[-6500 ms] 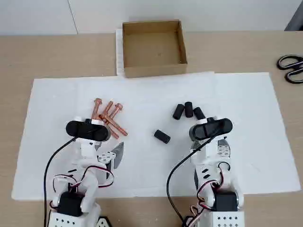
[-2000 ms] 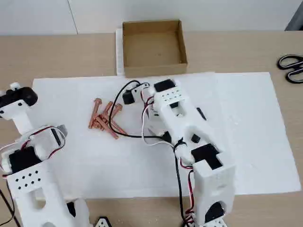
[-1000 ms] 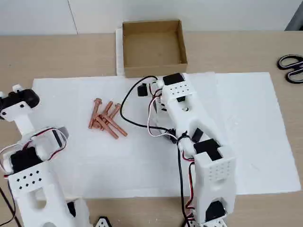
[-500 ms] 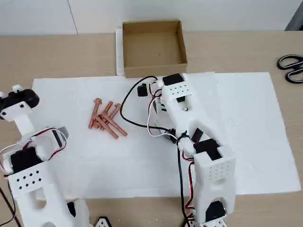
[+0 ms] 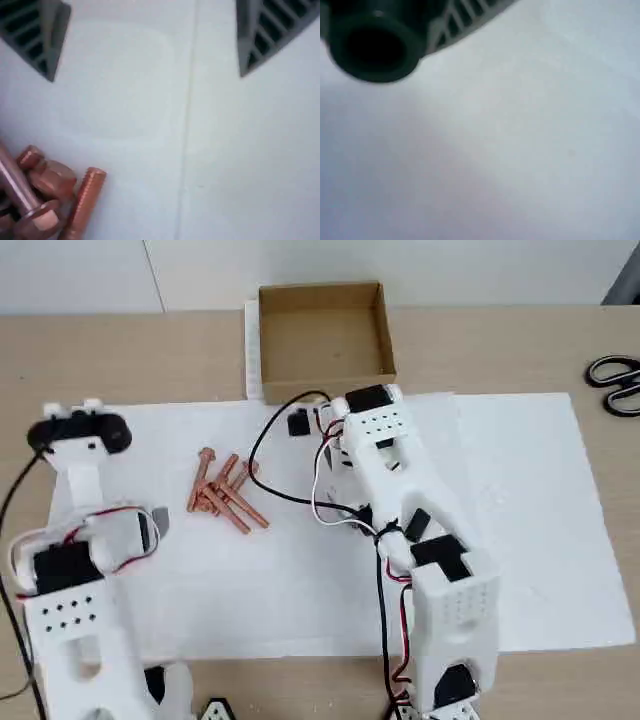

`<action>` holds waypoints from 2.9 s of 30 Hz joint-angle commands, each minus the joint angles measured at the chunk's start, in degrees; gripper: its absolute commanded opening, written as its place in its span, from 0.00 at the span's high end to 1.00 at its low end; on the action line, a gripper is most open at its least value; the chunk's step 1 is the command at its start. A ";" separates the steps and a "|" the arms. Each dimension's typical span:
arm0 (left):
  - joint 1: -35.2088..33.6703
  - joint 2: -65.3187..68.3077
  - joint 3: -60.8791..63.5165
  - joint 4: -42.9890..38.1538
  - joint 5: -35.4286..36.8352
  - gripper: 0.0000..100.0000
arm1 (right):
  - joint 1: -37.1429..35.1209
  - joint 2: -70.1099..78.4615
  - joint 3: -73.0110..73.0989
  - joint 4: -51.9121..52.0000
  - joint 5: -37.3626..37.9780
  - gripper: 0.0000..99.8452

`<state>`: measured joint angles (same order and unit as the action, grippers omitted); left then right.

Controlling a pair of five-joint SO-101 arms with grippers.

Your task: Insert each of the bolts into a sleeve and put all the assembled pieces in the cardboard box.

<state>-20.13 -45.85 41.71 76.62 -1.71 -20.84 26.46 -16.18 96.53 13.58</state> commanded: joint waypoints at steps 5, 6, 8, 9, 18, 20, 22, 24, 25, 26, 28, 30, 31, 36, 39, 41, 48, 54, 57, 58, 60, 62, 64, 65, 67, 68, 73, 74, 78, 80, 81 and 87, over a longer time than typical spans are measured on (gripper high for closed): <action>2.29 24.18 -18.24 6.59 -0.44 0.77 | 2.86 -9.27 -2.99 1.45 0.62 1.00; 3.16 27.52 -20.44 7.12 -0.09 0.77 | 3.65 -9.19 -2.99 1.45 0.62 1.00; 4.40 32.35 -24.66 7.56 2.90 0.77 | 5.05 -9.01 -2.99 1.45 0.62 1.00; 4.75 33.76 -26.51 8.00 4.04 0.77 | 5.93 -9.01 -2.99 1.45 0.53 1.00; 11.08 37.10 -34.86 20.04 7.21 0.77 | 9.80 -9.01 -2.73 1.63 0.35 1.00; 14.68 37.19 -34.42 20.13 7.56 0.77 | 9.54 -9.01 -2.73 1.63 0.35 1.00; 18.29 37.19 -34.51 18.99 9.76 0.78 | 9.54 -9.01 -2.73 1.63 0.35 1.00; 20.92 37.19 -34.51 14.86 17.58 0.78 | 9.54 -9.01 -2.73 1.63 0.35 1.00; 22.07 37.27 -34.33 12.48 22.68 0.78 | 9.54 -9.01 -2.73 1.63 0.26 1.00; 22.95 37.36 -34.24 10.29 27.43 0.78 | 9.45 -9.01 -2.73 1.63 0.26 1.00; 24.62 38.24 -33.80 6.95 35.08 0.78 | 9.45 -9.01 -2.73 1.63 0.26 1.00; 25.76 40.18 -33.36 5.19 39.12 0.78 | 9.45 -9.01 -2.73 1.63 0.26 1.00; 26.11 41.49 -33.36 4.92 40.18 0.78 | 9.45 -9.01 -2.73 1.63 0.26 1.00; 26.11 48.79 -33.63 4.75 43.78 0.78 | 9.45 -9.01 -2.73 1.63 0.26 1.00; 26.02 51.78 -33.71 4.75 47.03 0.78 | 9.45 -9.01 -2.73 1.63 0.26 1.00; 25.58 53.10 -33.71 4.66 48.44 0.78 | 9.45 -9.01 -2.73 1.63 0.26 1.00; 22.07 56.97 -33.71 0.18 49.23 0.78 | 9.45 -9.01 -2.73 1.63 0.18 1.00; 22.07 60.31 -33.71 -1.49 49.32 0.78 | 9.45 -9.01 -2.73 1.63 0.18 1.00; 22.15 60.48 -33.71 -1.49 49.32 0.81 | 9.45 -9.01 -2.73 1.63 0.18 1.00; 22.15 60.48 -33.71 -1.49 49.32 0.84 | 9.45 -9.01 -2.73 1.63 0.18 1.00; 22.15 60.48 -33.71 -1.49 49.14 0.90 | 9.45 -9.01 -2.73 1.63 0.18 1.00; 22.15 60.48 -33.71 -2.11 49.05 0.95 | 9.45 -9.01 -2.73 1.63 0.18 1.00; 22.15 60.57 -33.71 -2.55 48.97 0.96 | 9.45 -9.01 -2.73 1.63 0.18 1.00; 22.24 60.57 -33.71 -2.55 48.97 0.97 | 9.45 -9.01 -2.73 1.63 0.18 1.00; 22.24 60.57 -33.71 -2.55 48.97 0.99 | 9.45 -9.01 -2.73 1.63 0.18 1.00; 22.24 60.57 -33.71 -2.55 48.97 0.99 | 9.45 -9.01 -2.73 1.63 0.18 1.00; 25.14 59.96 -34.07 -2.37 48.88 0.99 | 9.45 -9.01 -2.73 1.63 0.18 1.00; 26.02 59.96 -34.77 -1.85 48.44 0.99 | 9.45 -9.01 -2.73 1.63 0.18 1.00; 30.42 59.96 -41.45 5.10 44.13 0.99 | 9.45 -9.01 -2.73 1.63 0.18 1.00; 31.82 59.96 -46.29 9.05 40.97 0.99 | 9.45 -9.01 -2.73 1.63 0.18 1.00; 32.18 59.96 -48.66 10.81 39.30 0.99 | 9.45 -9.01 -2.73 1.63 0.18 1.00; 31.12 59.96 -61.14 19.16 33.58 0.99 | 9.45 -9.36 -2.73 1.63 0.18 1.00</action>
<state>11.52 14.81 -12.44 92.44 34.07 -11.78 21.10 -16.18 97.14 13.58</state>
